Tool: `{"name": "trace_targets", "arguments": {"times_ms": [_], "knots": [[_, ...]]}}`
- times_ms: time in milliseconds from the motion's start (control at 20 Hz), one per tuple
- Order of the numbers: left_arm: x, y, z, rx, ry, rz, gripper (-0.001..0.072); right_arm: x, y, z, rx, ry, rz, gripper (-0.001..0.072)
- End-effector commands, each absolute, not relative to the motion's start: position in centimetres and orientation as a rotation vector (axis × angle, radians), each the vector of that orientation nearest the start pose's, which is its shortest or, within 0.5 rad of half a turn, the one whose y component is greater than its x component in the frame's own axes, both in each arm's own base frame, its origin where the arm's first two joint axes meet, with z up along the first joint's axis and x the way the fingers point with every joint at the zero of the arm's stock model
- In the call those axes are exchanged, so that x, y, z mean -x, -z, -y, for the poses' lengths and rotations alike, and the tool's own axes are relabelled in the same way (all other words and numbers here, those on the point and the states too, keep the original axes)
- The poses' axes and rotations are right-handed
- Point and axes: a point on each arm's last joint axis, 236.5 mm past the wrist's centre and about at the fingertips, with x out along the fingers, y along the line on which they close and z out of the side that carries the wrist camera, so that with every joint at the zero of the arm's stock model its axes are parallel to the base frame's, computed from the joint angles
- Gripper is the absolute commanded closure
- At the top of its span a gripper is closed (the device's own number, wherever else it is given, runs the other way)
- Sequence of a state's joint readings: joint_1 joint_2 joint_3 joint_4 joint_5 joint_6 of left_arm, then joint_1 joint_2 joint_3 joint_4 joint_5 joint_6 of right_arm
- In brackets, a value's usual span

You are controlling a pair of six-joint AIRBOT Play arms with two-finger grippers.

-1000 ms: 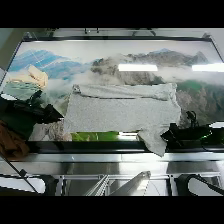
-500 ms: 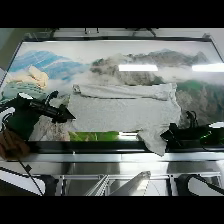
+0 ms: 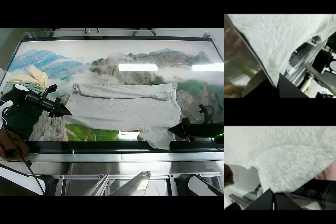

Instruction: Fold the shirts.

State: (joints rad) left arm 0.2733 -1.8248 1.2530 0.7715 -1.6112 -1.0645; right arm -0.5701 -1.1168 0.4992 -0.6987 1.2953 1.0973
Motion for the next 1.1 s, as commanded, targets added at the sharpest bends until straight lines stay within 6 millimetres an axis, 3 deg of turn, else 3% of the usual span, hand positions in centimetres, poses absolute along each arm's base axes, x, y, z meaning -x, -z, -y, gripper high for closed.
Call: {"name": "trace_targets", "arguments": {"times_ms": [0,200,500,750,900,1050], "knots": [[-34.1,6.1,6.8,0.799,0.769,-1.687,0.0686,-25.9,3.7,-1.7,-1.052,-0.24,-1.229,0.0695],[-32.1,7.3,5.0,0.726,0.714,-1.789,0.0688,-27.6,3.8,-0.2,-1.033,-0.19,-1.161,0.0695],[-33.2,6.9,4.4,0.706,0.71,-1.759,0.0688,-33.9,-0.3,1.1,-1.065,-0.242,-0.951,0.0695],[-39.9,2.8,5.4,0.734,0.792,-1.558,0.0688,-40.4,0.8,-0.9,-0.955,-0.269,-0.95,0.0695],[-43.2,3.3,6.3,0.668,0.794,-1.536,0.0688,-44.5,2.0,-1.8,-0.91,-0.283,-0.96,0.0695],[-46.8,4.9,7.4,0.616,0.789,-1.499,0.0688,-48.2,3.4,-2.4,-0.873,-0.29,-0.957,0.0695]]}}
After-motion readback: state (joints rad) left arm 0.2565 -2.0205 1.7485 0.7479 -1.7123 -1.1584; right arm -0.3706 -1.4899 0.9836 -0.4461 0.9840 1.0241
